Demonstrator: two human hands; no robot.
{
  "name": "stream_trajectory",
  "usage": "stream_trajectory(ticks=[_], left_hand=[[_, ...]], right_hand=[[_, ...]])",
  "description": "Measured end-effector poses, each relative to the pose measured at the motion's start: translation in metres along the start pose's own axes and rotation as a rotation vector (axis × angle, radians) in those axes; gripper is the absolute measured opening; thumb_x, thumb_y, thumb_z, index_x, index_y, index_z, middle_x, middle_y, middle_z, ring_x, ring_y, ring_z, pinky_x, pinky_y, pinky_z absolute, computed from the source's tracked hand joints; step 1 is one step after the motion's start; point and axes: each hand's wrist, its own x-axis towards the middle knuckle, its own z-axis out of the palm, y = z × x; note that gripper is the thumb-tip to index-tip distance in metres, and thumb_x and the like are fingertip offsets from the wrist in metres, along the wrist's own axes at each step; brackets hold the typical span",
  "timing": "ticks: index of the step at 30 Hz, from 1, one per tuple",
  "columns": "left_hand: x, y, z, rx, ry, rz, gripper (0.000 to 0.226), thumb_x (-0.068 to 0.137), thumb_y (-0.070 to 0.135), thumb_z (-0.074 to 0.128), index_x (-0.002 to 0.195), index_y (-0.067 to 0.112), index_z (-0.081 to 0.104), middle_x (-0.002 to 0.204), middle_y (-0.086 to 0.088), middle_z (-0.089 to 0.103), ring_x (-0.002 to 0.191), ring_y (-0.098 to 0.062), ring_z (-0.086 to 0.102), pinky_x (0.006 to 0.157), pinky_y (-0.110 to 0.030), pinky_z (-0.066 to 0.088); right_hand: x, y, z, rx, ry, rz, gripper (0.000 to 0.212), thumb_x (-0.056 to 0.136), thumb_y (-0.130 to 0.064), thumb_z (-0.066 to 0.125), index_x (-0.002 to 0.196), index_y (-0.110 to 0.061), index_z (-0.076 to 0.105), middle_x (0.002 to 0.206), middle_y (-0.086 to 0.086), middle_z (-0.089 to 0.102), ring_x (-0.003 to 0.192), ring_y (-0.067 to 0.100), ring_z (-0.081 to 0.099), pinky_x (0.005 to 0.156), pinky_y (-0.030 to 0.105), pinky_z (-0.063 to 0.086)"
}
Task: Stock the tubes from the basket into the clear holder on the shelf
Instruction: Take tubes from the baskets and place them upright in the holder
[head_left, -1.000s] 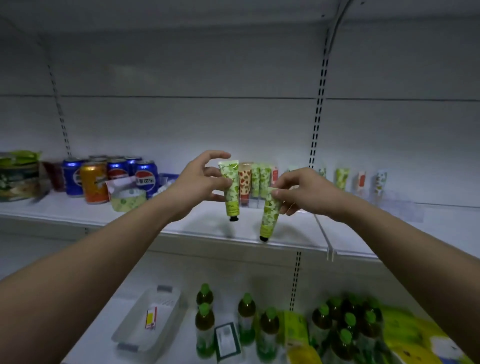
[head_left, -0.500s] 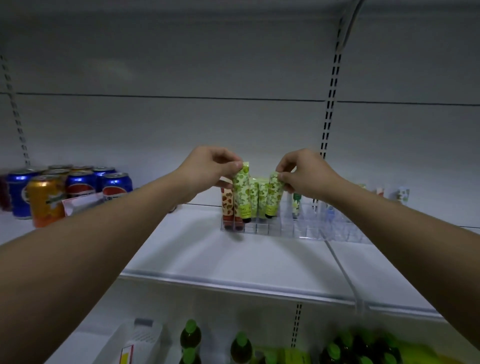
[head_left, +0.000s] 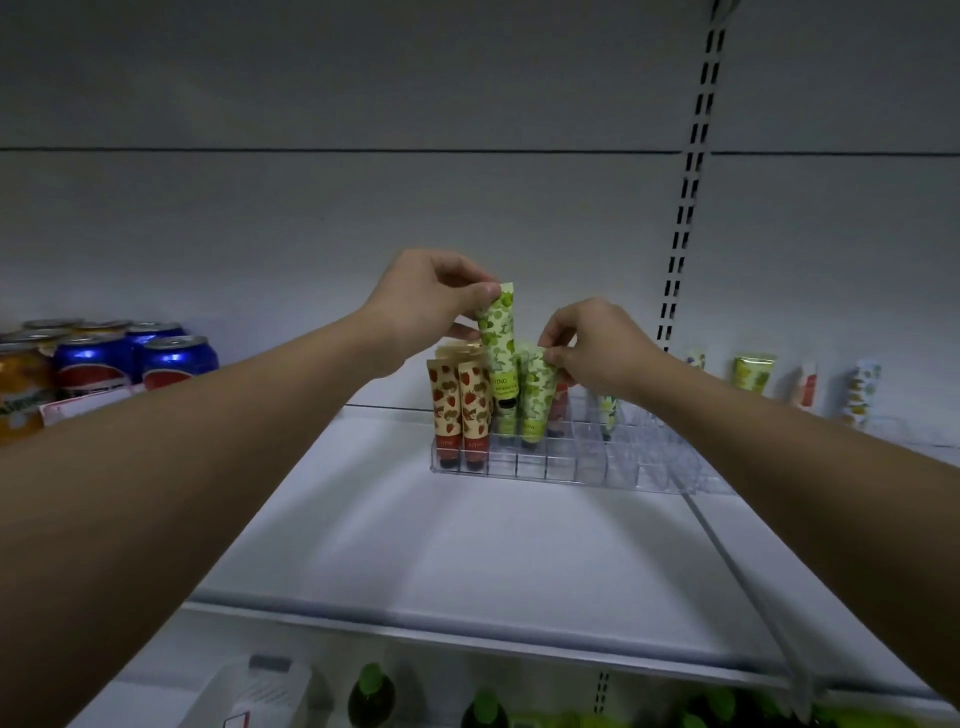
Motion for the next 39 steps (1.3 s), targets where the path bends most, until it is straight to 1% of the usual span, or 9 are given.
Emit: stream_trajectory(ticks=[6,10,13,19,23,29,31,34,39], left_hand=[[0.001,-0.003,0.005,0.068,0.024,0.005,0.009,0.09,0.013,0.065,0.086,0.018,0.07,0.087,0.0,0.07,0.08,-0.013,0.068,0.069,-0.022,0.058],[0.0,0.004,0.01,0.116,0.074,-0.004,0.008,0.09,0.015,0.066,0.085,0.019,0.071,0.084,0.004,0.07,0.078,-0.009,0.067,0.063,-0.014,0.054],[-0.001,0.011,0.012,0.2,0.11,-0.002,0.004,0.089,0.018,0.068,0.089,0.019,0.072,0.085,0.005,0.069,0.077,-0.008,0.065,0.059,-0.012,0.048],[-0.002,0.022,0.022,0.286,0.165,0.007,0.008,0.088,0.015,0.069,0.094,0.012,0.074,0.089,-0.001,0.07,0.085,-0.015,0.064,0.083,-0.03,0.052],[-0.003,0.024,0.031,0.344,0.183,0.012,0.005,0.088,0.016,0.069,0.09,0.015,0.073,0.087,0.001,0.069,0.083,-0.014,0.063,0.08,-0.03,0.051],[-0.001,0.017,0.042,0.517,0.168,0.04,0.011,0.09,0.015,0.066,0.097,0.013,0.074,0.087,0.002,0.067,0.08,-0.014,0.062,0.074,-0.025,0.048],[0.001,0.014,0.044,0.573,0.169,0.048,0.011,0.091,0.015,0.065,0.097,0.012,0.074,0.088,0.001,0.067,0.08,-0.014,0.06,0.072,-0.024,0.046],[0.003,0.008,0.048,0.64,0.174,0.057,0.012,0.091,0.014,0.065,0.098,0.011,0.074,0.095,-0.004,0.07,0.084,-0.015,0.059,0.076,-0.026,0.046],[0.006,0.0,0.056,0.683,0.155,0.057,0.01,0.089,0.013,0.066,0.096,0.011,0.074,0.095,-0.004,0.07,0.082,-0.013,0.059,0.076,-0.025,0.046]], right_hand=[[-0.007,-0.002,0.009,-0.01,-0.023,-0.027,0.012,0.093,-0.009,0.061,0.101,-0.01,0.07,0.102,0.008,0.07,0.076,0.018,0.063,0.073,0.028,0.05],[-0.018,-0.004,0.004,-0.037,-0.018,-0.007,0.031,0.097,-0.017,0.055,0.127,-0.011,0.061,0.122,0.008,0.062,0.103,0.024,0.061,0.092,0.035,0.05],[-0.036,-0.001,0.001,-0.075,0.033,-0.019,0.034,0.098,-0.022,0.053,0.13,-0.013,0.054,0.121,0.007,0.058,0.105,0.023,0.056,0.088,0.034,0.046],[-0.086,0.002,0.011,-0.08,-0.048,-0.045,0.018,0.094,-0.017,0.055,0.108,-0.013,0.065,0.105,0.004,0.067,0.094,0.022,0.062,0.085,0.039,0.052],[-0.113,0.013,0.025,-0.068,-0.105,0.005,0.011,0.088,-0.019,0.067,0.083,-0.011,0.071,0.087,0.005,0.071,0.084,0.02,0.064,0.076,0.032,0.05],[-0.133,0.023,0.038,0.044,-0.109,0.016,0.027,0.09,-0.035,0.064,0.077,-0.013,0.057,0.08,0.0,0.061,0.078,0.018,0.055,0.063,0.031,0.041],[-0.138,0.023,0.042,0.062,-0.144,-0.057,0.024,0.092,-0.045,0.056,0.085,-0.022,0.058,0.089,-0.008,0.058,0.088,0.012,0.051,0.079,0.034,0.045],[-0.141,0.024,0.044,-0.043,-0.32,-0.097,0.042,0.094,-0.058,0.041,0.125,-0.035,0.056,0.132,-0.013,0.052,0.123,0.012,0.04,0.106,0.039,0.031],[-0.142,0.025,0.043,-0.079,-0.49,-0.061,0.059,0.095,-0.065,0.028,0.15,-0.043,0.025,0.161,-0.015,0.016,0.147,0.005,0.008,0.12,0.041,0.002]])
